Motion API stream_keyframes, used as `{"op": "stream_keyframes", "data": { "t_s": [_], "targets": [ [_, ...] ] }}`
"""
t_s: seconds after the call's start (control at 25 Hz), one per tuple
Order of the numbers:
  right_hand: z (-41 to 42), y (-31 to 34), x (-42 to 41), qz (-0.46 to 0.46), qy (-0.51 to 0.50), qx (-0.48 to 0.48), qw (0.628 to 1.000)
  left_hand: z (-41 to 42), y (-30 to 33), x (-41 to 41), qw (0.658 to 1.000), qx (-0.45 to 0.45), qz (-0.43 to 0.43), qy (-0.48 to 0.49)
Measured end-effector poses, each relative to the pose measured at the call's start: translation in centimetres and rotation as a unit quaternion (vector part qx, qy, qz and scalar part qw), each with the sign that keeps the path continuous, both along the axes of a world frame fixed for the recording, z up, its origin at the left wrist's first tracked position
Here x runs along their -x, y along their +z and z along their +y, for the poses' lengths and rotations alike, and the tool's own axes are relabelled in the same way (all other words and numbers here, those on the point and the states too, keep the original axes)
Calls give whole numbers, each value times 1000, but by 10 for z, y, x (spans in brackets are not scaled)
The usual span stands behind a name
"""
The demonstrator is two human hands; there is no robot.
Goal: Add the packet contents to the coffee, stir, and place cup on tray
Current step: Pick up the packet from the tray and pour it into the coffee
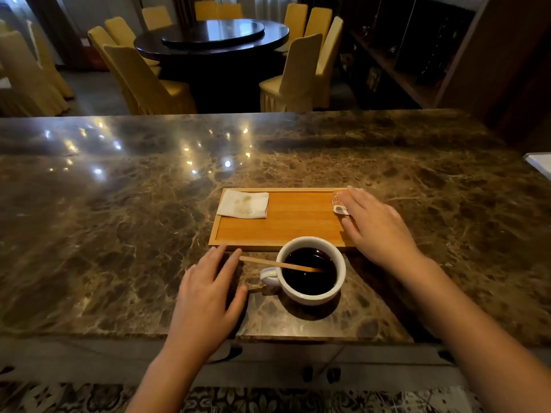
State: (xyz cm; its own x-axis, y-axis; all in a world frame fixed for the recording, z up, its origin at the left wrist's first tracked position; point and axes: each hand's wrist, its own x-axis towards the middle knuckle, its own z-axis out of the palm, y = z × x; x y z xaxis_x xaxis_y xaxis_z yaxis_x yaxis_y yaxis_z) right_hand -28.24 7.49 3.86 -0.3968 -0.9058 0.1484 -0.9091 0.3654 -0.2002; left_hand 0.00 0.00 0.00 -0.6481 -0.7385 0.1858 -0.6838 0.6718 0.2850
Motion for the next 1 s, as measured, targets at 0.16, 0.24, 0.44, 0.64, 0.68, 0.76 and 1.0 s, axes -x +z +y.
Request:
{"op": "stream_keyframes", "data": {
  "t_s": [0.16,0.24,0.44,0.64,0.68,0.76,1.0],
  "targets": [
    [-5,-16,5,-19,-5,-59,998,4,-13,0,1000,1,4,2],
    [-5,-20,6,-15,3,-24,1000,3,-14,0,1000,9,14,7],
    [-7,-18,5,-79,-23,127,988,3,-15,-1,1000,10,21,11],
    [-10,-23,12,-128,-123,112,978,4,-15,-1,1000,5,21,12],
    [-9,-22,14,-138,-142,102,975,4,-15,-1,1000,3,22,13],
    [-9,-22,17,-152,-158,97,971,4,-16,-1,1000,3,22,12],
    [-8,-26,15,-183,-168,136,959,3,-16,-1,1000,7,24,14]
  ]
}}
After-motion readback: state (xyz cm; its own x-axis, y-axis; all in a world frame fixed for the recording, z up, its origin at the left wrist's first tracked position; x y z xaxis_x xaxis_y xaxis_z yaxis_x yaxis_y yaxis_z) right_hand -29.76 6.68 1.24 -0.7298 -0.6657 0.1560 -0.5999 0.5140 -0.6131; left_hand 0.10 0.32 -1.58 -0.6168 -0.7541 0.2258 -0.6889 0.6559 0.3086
